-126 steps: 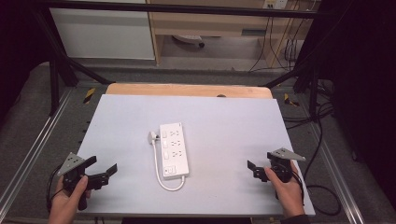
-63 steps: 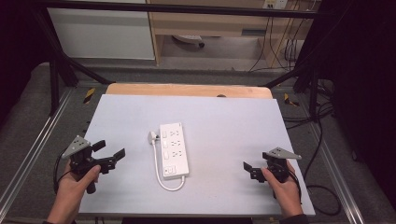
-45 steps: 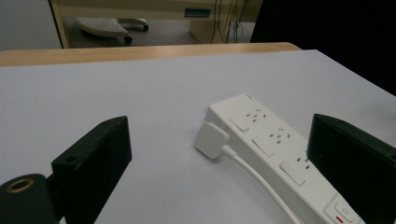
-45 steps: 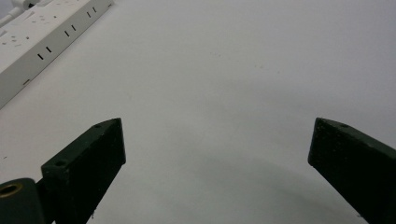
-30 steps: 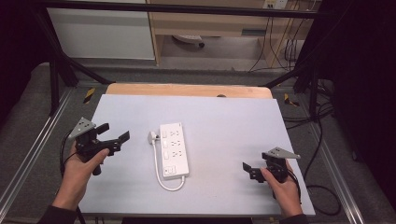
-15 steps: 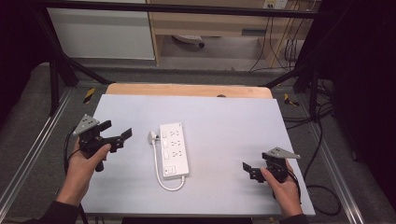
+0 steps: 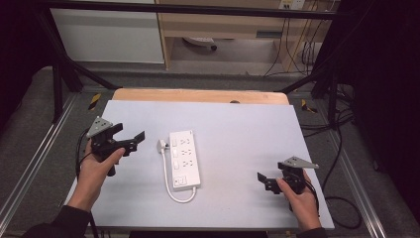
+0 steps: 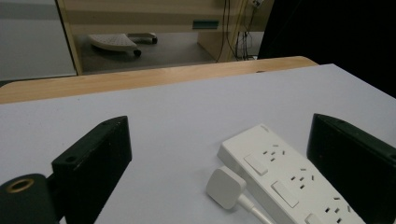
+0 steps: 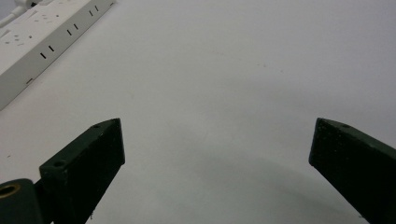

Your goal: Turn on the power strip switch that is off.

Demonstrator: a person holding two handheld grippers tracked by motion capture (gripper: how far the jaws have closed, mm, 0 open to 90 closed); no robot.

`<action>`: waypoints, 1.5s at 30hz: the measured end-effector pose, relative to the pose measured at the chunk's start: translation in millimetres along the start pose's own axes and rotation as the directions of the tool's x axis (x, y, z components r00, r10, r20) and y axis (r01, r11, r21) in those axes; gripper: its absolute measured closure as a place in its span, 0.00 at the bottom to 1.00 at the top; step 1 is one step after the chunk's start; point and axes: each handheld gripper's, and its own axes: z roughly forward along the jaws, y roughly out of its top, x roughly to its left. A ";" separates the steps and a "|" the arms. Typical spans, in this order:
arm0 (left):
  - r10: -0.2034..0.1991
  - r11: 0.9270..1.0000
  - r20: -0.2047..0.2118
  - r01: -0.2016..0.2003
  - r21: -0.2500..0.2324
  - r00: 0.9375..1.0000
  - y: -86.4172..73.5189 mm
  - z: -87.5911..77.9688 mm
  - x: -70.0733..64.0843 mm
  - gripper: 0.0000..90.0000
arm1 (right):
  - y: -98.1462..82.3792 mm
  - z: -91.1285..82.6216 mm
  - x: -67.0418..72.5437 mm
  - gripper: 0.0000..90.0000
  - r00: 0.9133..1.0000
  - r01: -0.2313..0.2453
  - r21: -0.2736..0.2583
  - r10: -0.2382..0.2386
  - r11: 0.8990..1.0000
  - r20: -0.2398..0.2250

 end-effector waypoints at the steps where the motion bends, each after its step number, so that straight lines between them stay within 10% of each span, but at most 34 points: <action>1: -0.002 1.000 -0.003 0.002 0.002 1.000 0.0 2.1 0.2 0.07 | 0.0 0.0 0.0 0.04 1.000 0.000 0.000 0.000 1.000 0.000; 45: 0.033 0.996 -0.008 -0.033 0.084 0.999 10.3 56.4 -12.5 0.35 | 1.1 -0.7 -1.5 0.05 1.000 -0.008 -0.006 0.008 1.000 -0.014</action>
